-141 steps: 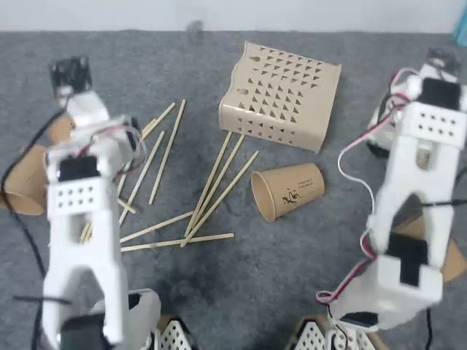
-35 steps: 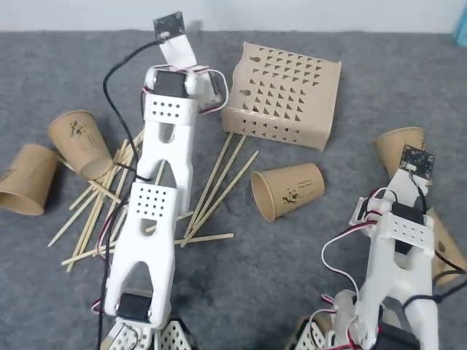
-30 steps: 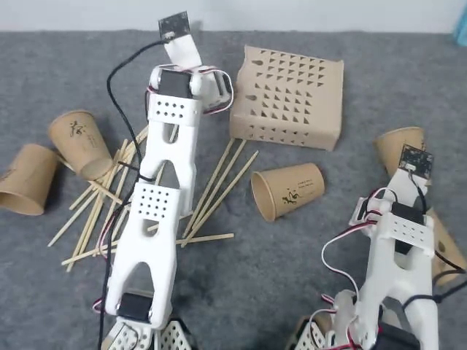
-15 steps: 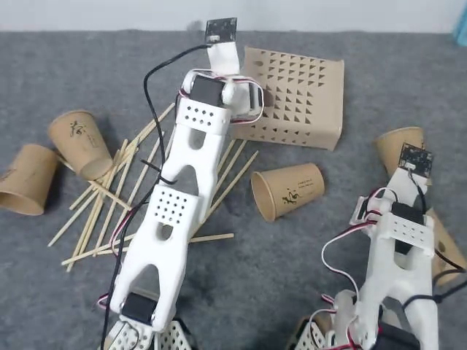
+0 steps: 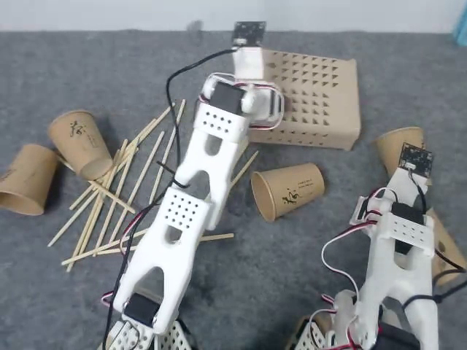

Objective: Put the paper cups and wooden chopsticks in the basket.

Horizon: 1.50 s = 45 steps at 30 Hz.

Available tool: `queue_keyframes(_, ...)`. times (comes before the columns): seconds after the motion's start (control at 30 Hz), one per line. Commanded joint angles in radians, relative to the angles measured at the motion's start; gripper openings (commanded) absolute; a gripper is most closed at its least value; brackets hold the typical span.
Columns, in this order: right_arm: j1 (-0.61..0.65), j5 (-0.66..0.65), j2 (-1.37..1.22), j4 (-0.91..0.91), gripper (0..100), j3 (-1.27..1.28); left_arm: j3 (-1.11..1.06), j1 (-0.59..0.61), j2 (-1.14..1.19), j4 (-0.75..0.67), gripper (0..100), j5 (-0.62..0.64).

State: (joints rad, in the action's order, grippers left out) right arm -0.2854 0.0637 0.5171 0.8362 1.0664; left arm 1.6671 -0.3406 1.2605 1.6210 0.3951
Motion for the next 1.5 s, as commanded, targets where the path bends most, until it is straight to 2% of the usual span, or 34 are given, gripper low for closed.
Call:
queue_keyframes(0.0,-0.007,-0.014,0.048,-0.019,0.7,-0.005,0.015,-0.052,-0.035,-0.083,14,-0.008)
queue_keyframes(0.23,-0.008,-0.014,0.051,-0.019,0.7,-0.005,0.015,-0.066,-0.023,-0.212,2,-0.008)
queue_keyframes(0.5,-0.004,-0.018,0.252,-0.064,0.6,0.118,0.015,-0.052,-0.029,-0.236,1,-0.008)
queue_keyframes(0.77,-0.002,-0.021,0.433,-0.062,0.6,0.206,0.015,0.074,-0.265,0.002,1,-0.009)
queue_keyframes(0.9,-0.002,-0.023,0.438,-0.059,0.6,0.207,0.015,0.091,-0.333,0.143,1,-0.014)
queue_keyframes(1.27,-0.004,-0.023,0.438,-0.061,0.6,0.209,-0.005,0.038,-0.324,0.146,1,-0.041)
queue_keyframes(1.47,-0.002,-0.048,0.438,-0.062,0.6,0.209,-0.318,0.037,-0.519,0.141,1,-0.041)
